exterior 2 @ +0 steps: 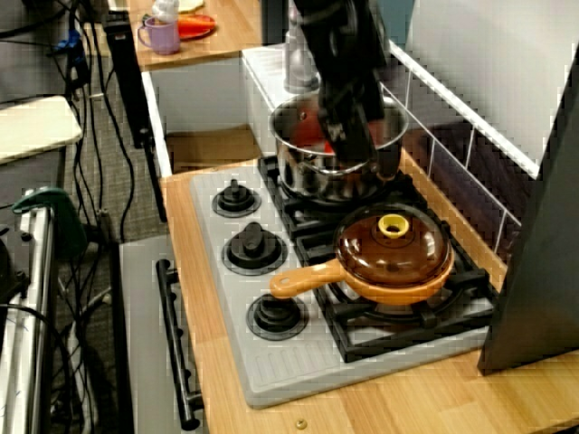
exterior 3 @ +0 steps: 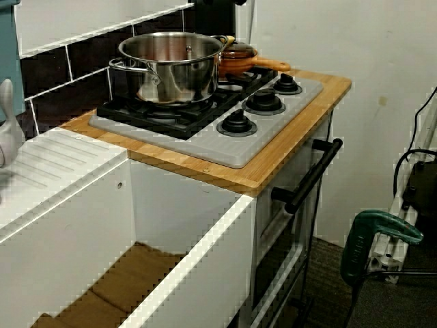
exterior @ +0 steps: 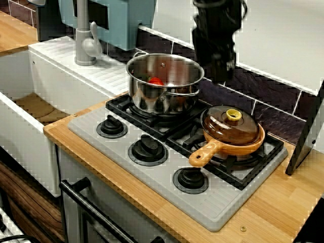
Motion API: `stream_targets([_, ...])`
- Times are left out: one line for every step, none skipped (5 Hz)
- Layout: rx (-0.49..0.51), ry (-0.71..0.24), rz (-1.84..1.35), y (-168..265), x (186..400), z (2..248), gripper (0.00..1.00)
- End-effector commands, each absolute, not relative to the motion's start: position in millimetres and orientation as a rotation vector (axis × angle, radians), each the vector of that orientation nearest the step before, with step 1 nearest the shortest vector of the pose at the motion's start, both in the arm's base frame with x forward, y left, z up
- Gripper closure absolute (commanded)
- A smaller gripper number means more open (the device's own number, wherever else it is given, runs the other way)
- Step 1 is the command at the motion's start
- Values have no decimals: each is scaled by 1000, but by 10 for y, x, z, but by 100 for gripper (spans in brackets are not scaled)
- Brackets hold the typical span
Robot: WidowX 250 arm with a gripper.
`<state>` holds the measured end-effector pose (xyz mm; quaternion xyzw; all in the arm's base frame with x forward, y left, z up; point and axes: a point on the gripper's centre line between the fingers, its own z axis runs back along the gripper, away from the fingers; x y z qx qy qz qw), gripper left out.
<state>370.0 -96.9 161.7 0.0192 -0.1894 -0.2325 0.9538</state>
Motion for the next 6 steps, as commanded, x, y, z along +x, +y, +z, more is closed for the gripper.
stream_targets([98,-455,-250,-573,3526,1913,0])
stream_targets([120,-480,-105,-355,3474,1881,0])
stream_targets([145,-518,37,-167,3448,1862,0])
stream_targets([161,-541,162,-52,3464,1844,0])
stream_targets([179,-552,213,-27,3537,1786,0])
stream_targets([180,-561,267,-56,3628,1720,0])
